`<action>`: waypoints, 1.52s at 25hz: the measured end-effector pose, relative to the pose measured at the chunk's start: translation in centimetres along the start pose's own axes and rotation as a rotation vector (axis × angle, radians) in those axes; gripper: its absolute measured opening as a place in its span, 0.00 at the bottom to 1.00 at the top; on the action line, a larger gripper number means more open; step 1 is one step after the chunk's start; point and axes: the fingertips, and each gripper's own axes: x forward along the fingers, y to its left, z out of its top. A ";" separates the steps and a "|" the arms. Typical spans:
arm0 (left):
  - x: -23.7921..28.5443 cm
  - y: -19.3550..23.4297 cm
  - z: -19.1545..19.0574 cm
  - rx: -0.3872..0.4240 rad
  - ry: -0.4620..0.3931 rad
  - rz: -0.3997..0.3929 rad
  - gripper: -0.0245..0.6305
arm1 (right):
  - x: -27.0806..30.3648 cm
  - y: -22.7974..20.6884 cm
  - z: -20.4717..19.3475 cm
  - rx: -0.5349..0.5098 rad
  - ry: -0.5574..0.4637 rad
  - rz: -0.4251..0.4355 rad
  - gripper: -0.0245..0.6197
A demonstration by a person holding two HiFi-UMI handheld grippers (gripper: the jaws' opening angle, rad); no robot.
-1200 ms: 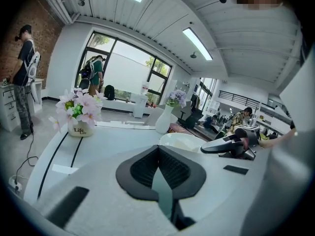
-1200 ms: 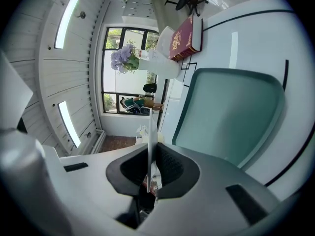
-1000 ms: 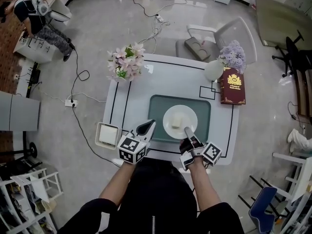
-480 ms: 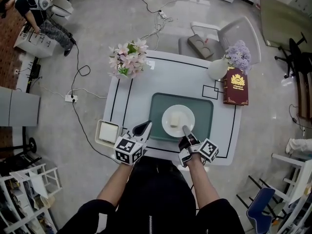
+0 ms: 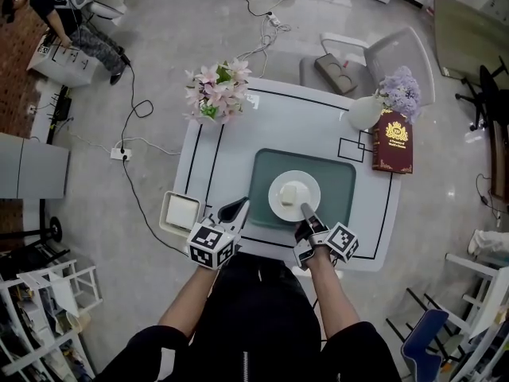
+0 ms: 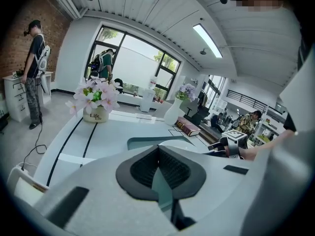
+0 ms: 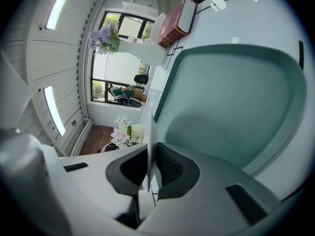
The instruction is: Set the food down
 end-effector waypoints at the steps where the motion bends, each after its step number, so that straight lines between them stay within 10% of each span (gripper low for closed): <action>1: 0.0 0.0 0.0 0.000 0.001 0.000 0.04 | 0.1 -0.1 0.0 0.000 0.000 -0.005 0.08; 31: -0.2 1.1 -0.9 -0.016 0.016 -0.007 0.04 | 1.4 -4.2 0.7 -0.093 0.010 -0.229 0.08; 38: -0.2 1.7 -0.8 -0.025 0.007 0.005 0.04 | 1.4 -4.2 1.3 -0.262 0.019 -0.341 0.11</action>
